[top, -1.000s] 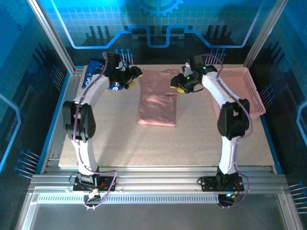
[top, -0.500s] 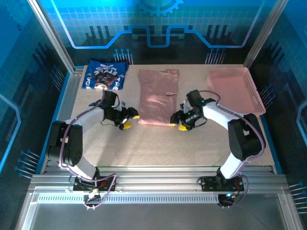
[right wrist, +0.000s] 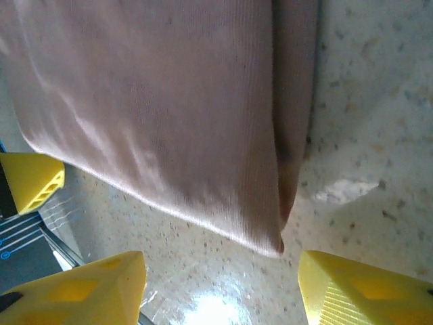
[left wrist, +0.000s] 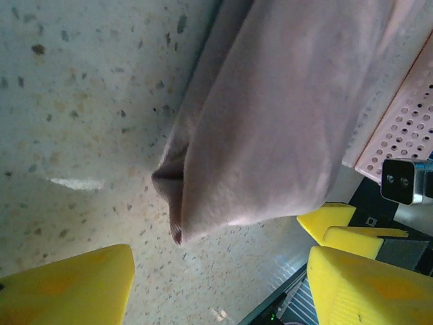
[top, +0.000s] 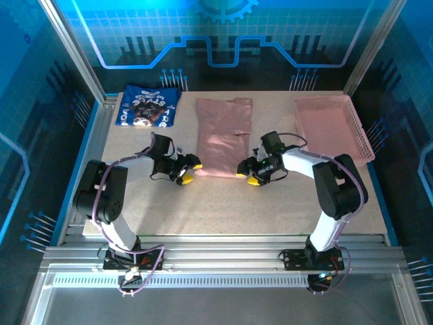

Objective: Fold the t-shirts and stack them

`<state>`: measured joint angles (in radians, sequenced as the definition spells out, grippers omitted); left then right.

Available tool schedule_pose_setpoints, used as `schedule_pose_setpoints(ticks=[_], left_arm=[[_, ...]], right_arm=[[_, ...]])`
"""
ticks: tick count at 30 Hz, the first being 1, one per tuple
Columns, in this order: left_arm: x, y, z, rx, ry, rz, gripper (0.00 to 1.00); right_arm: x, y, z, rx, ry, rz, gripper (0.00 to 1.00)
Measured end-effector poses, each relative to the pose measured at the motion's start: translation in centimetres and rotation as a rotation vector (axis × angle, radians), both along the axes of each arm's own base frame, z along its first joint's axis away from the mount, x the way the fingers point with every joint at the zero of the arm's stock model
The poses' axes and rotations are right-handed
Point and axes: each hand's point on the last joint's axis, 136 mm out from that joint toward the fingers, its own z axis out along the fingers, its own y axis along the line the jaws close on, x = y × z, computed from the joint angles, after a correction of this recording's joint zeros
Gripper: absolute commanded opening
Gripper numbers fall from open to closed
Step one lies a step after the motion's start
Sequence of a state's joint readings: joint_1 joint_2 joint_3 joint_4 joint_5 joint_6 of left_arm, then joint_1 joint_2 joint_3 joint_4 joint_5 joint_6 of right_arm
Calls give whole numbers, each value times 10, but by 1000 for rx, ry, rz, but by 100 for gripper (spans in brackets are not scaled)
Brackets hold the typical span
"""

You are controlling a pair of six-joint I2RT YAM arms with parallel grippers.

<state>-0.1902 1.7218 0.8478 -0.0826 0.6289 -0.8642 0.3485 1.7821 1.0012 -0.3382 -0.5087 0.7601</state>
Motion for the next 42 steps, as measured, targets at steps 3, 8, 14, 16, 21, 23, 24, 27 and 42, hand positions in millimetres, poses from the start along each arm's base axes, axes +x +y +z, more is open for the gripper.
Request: schedule_pose_setpoints(ticks=[3, 8, 14, 16, 21, 23, 24, 27, 42], left_arm=[[4, -2, -6, -5, 3, 5, 67], [12, -13, -10, -15, 4, -1, 57], [15, -25, -18, -10, 16, -18, 24], [15, -26, -20, -3, 20, -23, 13], [16, -23, -19, 25, 21, -23, 0], [12, -21, -17, 40, 24, -23, 0], [10, -20, -16, 44, 20, -23, 0], [-6, -17, -10, 46, 13, -28, 0], [-148, -22, 20, 83, 21, -96, 0]], right_arm=[[12, 4, 0, 3, -6, -2, 62], [38, 13, 6, 7, -31, 0, 55], [41, 14, 0, -1, 0, -5, 29], [38, 13, -2, -6, 16, -8, 19], [30, 10, -5, -19, 40, -2, 6], [22, 7, -4, -22, 48, 2, 4], [17, 6, -3, -24, 50, 5, 4], [3, 1, 2, -21, 53, 7, 2], [-119, 10, 16, -41, 119, 143, 1]])
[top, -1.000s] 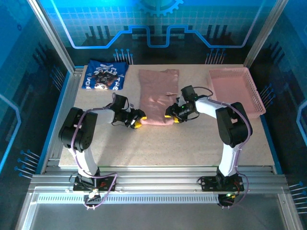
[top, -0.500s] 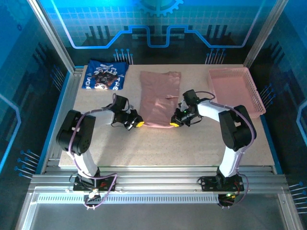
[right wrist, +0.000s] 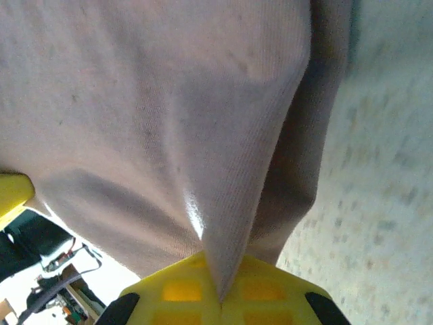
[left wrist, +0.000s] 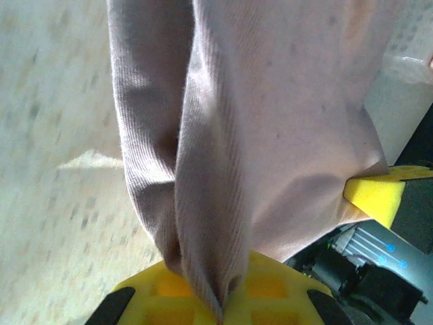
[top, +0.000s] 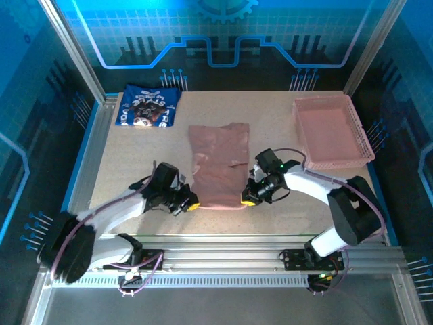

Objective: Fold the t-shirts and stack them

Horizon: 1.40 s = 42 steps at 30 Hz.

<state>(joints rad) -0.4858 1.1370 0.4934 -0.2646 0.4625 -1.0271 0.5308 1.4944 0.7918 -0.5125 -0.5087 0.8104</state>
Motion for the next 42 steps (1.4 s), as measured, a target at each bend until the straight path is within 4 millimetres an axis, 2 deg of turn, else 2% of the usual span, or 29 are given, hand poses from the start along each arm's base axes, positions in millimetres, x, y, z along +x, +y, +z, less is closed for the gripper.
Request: schedule_pose_setpoints(ticks=[3, 6, 10, 13, 16, 20, 27, 34, 42], left_arm=[[-25, 4, 12, -17, -14, 23, 0], [-40, 10, 25, -35, -26, 51, 0], [-43, 16, 32, -20, -7, 77, 0], [-35, 14, 39, 4, 16, 87, 0], [-16, 11, 50, 10, 26, 118, 0], [23, 16, 68, -13, 14, 181, 0], [99, 24, 87, -45, -22, 210, 0], [160, 25, 80, -45, -37, 175, 0], [202, 36, 58, -39, -20, 167, 0]], right_arm=[[-20, 5, 10, 10, -1, 28, 1], [-30, 9, 25, 29, -19, 44, 1], [-25, 12, 43, 44, -37, 43, 1], [-13, 18, 61, 51, -63, 42, 1], [12, 23, 78, 61, -100, 38, 1], [52, 24, 92, 63, -139, 24, 1], [121, 19, 95, 69, -171, 17, 1], [175, 14, 86, 74, -170, 13, 2], [215, 12, 71, 83, -153, 3, 4]])
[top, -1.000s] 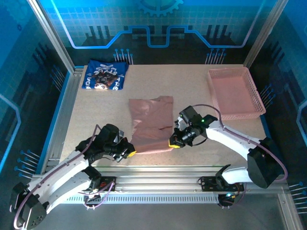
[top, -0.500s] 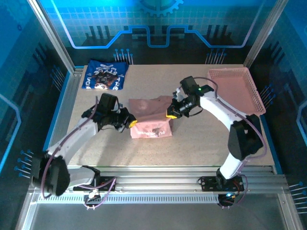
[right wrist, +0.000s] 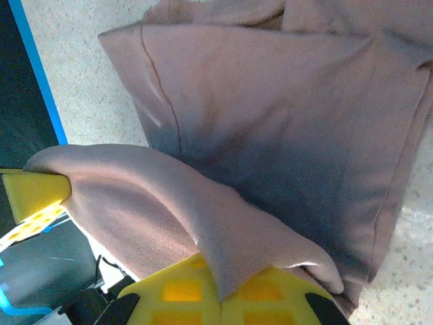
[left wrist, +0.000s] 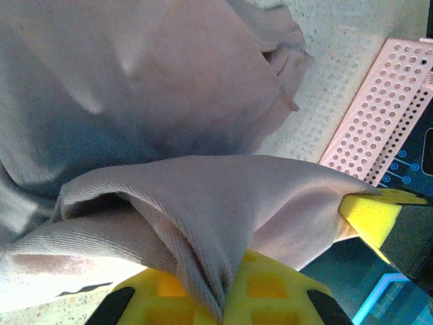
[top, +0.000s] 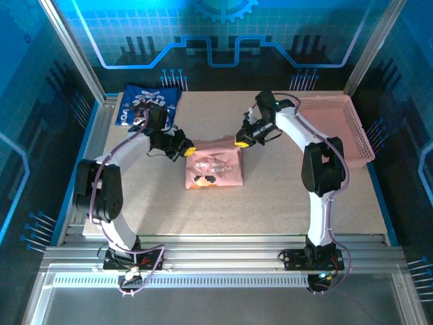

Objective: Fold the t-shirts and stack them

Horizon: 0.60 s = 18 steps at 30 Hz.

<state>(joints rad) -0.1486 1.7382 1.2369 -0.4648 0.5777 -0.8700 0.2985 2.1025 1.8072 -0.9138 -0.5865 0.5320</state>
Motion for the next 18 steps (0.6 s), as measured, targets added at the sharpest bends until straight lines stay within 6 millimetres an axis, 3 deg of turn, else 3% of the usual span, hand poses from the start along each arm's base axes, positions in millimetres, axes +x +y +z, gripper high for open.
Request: schedule_pose_setpoints(ticks=[10, 14, 15, 18], left_arm=[[40, 5, -19, 9, -9, -23, 0], [57, 3, -24, 16, -20, -38, 0], [60, 4, -25, 20, -19, -39, 4], [74, 5, -26, 19, -26, -34, 42]], right_arm=[[28, 0, -24, -5, 37, -15, 8], [40, -2, -31, -5, 41, -34, 21], [44, -3, -32, -5, 43, -39, 27], [61, -6, -35, 1, 33, -65, 42]])
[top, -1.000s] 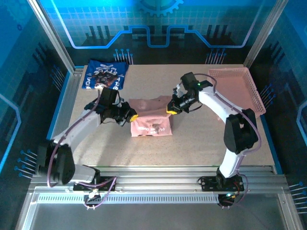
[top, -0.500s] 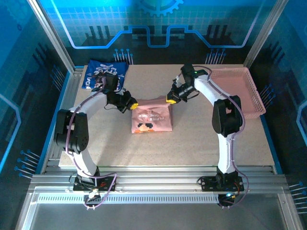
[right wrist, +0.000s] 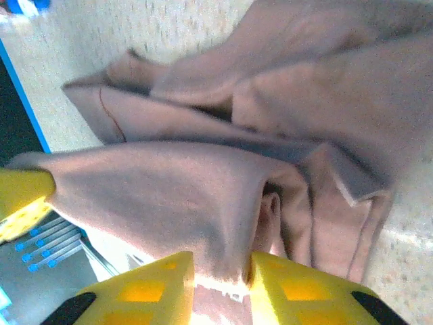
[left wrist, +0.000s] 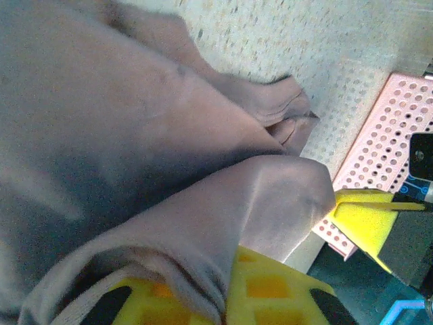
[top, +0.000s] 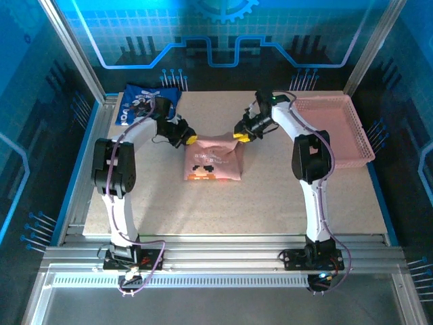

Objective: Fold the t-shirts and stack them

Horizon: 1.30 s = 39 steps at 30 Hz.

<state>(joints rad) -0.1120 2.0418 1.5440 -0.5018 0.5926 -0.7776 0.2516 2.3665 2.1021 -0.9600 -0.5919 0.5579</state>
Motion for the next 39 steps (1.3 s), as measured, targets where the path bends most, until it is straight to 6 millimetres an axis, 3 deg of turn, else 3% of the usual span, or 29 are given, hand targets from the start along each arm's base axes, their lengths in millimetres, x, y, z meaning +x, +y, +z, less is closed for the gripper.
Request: schedule_pose_setpoints(ticks=[3, 7, 11, 14, 17, 19, 21, 25, 27, 30, 35, 39], left_arm=[[17, 3, 9, -10, -29, 22, 62], [47, 6, 54, -40, -140, 58, 87], [61, 9, 109, -51, -277, 56, 89], [49, 11, 138, -32, -346, 30, 89], [26, 13, 152, -9, -394, 1, 89], [8, 15, 148, 5, -395, -15, 89], [-9, 17, 131, 19, -367, -29, 88], [-39, 19, 72, 36, -255, -47, 88], [-54, 21, 43, 45, -191, -51, 88], [-67, 22, 19, 52, -146, -52, 88], [-75, 25, 8, 68, -158, -57, 88], [-77, 28, 1, 86, -166, -52, 88]], right_arm=[[18, -6, 5, 8, -24, -41, 44], [38, -22, 28, 8, -95, -94, 48], [34, -34, 66, -17, -183, -107, 54], [9, -35, 96, -18, -249, -80, 58], [-19, -20, 116, 2, -302, -38, 50], [-33, -3, 117, 21, -314, -3, 39], [-41, 18, 108, 42, -307, 31, 31], [-43, 45, 64, 34, -233, 66, 26], [-36, 49, 36, 15, -186, 58, 25], [-21, 48, 4, -21, -142, 34, 24], [17, 57, -26, -51, -150, 5, 27], [44, 60, -35, -55, -175, -27, 35]])
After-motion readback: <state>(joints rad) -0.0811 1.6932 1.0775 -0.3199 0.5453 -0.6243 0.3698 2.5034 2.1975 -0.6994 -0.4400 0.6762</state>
